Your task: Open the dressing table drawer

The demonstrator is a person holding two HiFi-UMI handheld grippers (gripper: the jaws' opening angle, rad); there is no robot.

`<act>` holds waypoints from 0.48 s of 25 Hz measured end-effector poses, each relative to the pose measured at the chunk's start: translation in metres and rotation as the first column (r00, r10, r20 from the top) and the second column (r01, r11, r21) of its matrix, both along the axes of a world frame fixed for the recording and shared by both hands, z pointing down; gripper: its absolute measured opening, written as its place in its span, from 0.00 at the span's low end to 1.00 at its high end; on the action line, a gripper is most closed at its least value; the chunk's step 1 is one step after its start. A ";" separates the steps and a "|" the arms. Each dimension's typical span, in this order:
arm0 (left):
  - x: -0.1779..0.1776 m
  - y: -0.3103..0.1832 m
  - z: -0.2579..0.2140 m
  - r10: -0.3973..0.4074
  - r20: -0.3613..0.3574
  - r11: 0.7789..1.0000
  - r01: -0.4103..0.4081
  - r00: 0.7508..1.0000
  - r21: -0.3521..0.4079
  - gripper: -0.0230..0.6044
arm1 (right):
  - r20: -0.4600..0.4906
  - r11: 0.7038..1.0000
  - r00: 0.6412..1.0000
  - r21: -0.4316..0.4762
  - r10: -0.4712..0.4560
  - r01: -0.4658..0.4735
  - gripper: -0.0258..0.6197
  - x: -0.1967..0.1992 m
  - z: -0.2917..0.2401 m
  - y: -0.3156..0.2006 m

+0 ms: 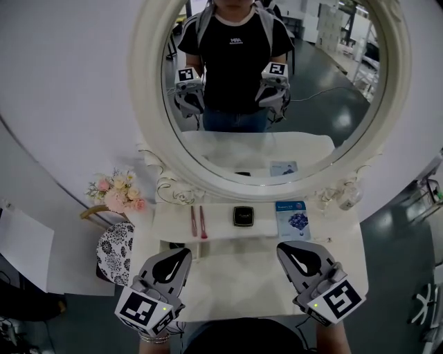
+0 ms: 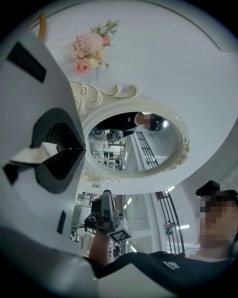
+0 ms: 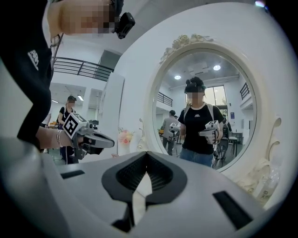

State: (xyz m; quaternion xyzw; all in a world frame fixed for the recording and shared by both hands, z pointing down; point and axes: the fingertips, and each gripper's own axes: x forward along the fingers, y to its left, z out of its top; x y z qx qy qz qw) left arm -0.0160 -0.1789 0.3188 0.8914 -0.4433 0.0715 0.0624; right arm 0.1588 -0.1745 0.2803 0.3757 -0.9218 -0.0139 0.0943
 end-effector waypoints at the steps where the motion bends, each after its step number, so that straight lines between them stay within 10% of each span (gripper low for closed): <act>1: 0.001 0.000 -0.002 0.002 -0.001 1.000 -0.002 1.000 0.006 0.07 | -0.001 1.000 1.000 0.006 -0.003 0.003 0.07 0.000 -0.001 0.001; 12: 0.003 0.000 -0.014 0.017 -0.038 0.999 -0.015 0.999 0.041 0.07 | 0.023 1.000 1.000 -0.005 -0.004 0.004 0.07 -0.002 -0.001 0.001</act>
